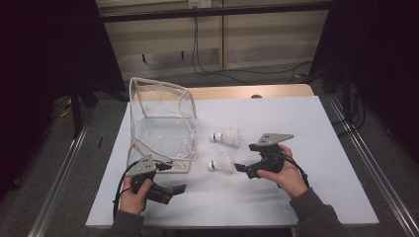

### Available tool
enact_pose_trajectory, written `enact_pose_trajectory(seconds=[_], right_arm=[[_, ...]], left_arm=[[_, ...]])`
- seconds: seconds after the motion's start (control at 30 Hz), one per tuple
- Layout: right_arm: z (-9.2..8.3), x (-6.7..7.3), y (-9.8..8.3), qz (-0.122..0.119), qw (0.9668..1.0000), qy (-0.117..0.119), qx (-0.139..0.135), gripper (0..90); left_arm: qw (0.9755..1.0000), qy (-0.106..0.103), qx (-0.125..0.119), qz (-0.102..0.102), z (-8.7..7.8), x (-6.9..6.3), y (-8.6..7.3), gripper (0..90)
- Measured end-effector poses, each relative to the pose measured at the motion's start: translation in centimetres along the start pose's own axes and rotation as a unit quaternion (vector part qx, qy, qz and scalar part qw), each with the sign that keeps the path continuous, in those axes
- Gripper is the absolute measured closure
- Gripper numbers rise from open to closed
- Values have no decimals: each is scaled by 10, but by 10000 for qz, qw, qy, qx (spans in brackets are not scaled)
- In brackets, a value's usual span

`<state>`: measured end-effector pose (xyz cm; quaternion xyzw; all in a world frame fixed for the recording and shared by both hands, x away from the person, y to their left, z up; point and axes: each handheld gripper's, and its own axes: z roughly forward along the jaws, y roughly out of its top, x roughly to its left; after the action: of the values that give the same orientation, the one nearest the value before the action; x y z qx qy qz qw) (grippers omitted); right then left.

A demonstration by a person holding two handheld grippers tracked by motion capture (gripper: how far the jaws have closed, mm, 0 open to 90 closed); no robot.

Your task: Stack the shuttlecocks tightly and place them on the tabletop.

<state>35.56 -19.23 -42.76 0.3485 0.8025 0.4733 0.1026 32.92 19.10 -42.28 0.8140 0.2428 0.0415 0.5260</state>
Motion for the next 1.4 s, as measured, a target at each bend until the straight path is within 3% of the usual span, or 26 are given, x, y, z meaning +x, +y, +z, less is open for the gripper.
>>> enact_pose_trajectory(seconds=[0.73,0.93,1.1,1.4], right_arm=[[15,12,-1,-15,9998,174,114,55],[18,14,-1,-76,9995,275,168,135],[19,16,0,-144,9990,369,197,265],[25,21,1,-316,9985,363,259,353]], left_arm=[[10000,-5,8,22,0,0,0,32],[10000,-1,11,42,-1,0,0,32],[10000,2,13,40,-1,-1,0,32],[10000,-4,17,53,-1,-1,0,32]])
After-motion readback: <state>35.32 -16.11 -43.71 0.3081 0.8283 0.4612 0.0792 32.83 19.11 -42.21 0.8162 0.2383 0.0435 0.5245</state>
